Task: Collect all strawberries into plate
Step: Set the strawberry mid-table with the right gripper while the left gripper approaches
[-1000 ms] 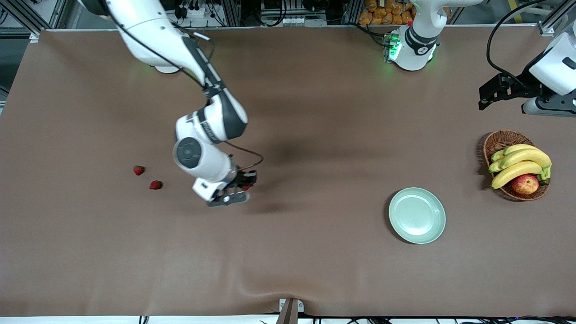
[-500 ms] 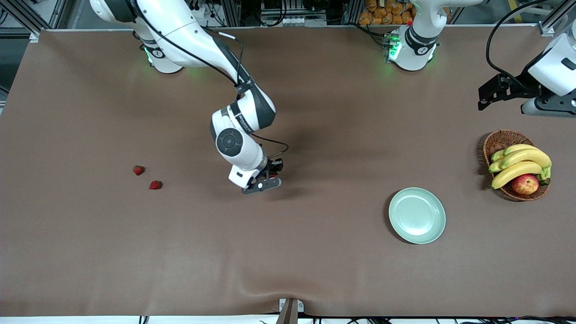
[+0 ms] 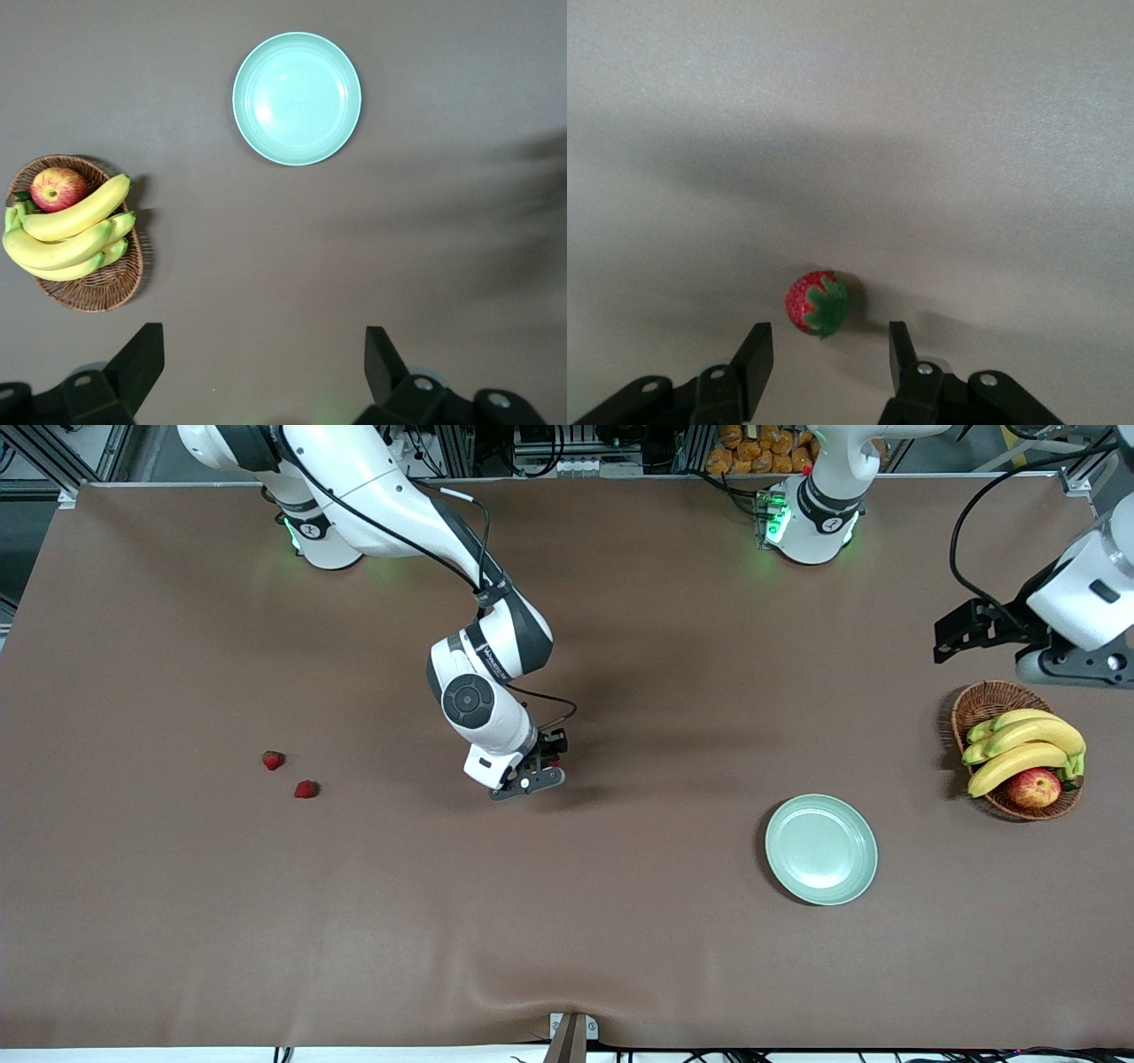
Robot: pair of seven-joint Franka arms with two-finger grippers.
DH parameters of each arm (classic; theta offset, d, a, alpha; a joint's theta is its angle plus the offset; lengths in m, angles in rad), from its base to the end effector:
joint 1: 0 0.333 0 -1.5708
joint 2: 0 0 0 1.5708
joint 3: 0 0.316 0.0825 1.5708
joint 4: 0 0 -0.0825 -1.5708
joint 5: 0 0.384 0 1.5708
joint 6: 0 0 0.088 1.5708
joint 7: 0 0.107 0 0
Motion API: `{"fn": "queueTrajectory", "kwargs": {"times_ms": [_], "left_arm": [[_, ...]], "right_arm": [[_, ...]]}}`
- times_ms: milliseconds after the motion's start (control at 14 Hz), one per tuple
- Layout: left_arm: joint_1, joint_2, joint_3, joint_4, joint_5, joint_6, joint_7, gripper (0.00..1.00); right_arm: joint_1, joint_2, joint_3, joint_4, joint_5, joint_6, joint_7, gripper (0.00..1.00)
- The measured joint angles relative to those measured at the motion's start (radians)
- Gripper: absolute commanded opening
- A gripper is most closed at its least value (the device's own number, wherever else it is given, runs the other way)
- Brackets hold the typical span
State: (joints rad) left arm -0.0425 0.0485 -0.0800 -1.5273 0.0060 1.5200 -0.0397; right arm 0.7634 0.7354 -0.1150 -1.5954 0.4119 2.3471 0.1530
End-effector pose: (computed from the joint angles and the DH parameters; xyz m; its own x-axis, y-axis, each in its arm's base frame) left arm 0.5600 -0.0671 0.6135 0.9951 -0.0823 -0.0555 -0.0827 -0.9966 -0.0043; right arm 0.5472 0.4355 0.2048 0.9700 0.2408 -0.0348 0.2278 -0.9492 -0.2169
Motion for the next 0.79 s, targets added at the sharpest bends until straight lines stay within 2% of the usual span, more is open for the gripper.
{"fn": "queueTrajectory", "kwargs": {"times_ms": [71,143,286,571,786], "left_arm": [[-0.005,0.021,-0.003,0.009,-0.007,0.005,-0.032,1.0],[-0.011,0.048,-0.005,0.015,-0.032,0.016,-0.077,1.0],[-0.044,0.133,-0.018,0.037,-0.077,0.058,-0.196,1.0],[-0.192,0.28,-0.031,0.075,-0.081,0.193,-0.433,1.0],[-0.292,0.359,-0.033,0.083,-0.082,0.308,-0.562,1.0]], "right_arm": [[-0.006,-0.001,-0.003,0.003,0.0,0.004,0.0,0.97],[-0.022,-0.006,-0.007,0.008,0.0,0.004,-0.001,1.0],[-0.095,-0.041,-0.013,0.016,0.0,-0.056,-0.052,1.0],[-0.297,-0.117,-0.023,0.013,-0.01,-0.33,-0.221,1.0],[-0.405,-0.155,-0.027,-0.022,-0.107,-0.386,-0.243,1.0]]}}
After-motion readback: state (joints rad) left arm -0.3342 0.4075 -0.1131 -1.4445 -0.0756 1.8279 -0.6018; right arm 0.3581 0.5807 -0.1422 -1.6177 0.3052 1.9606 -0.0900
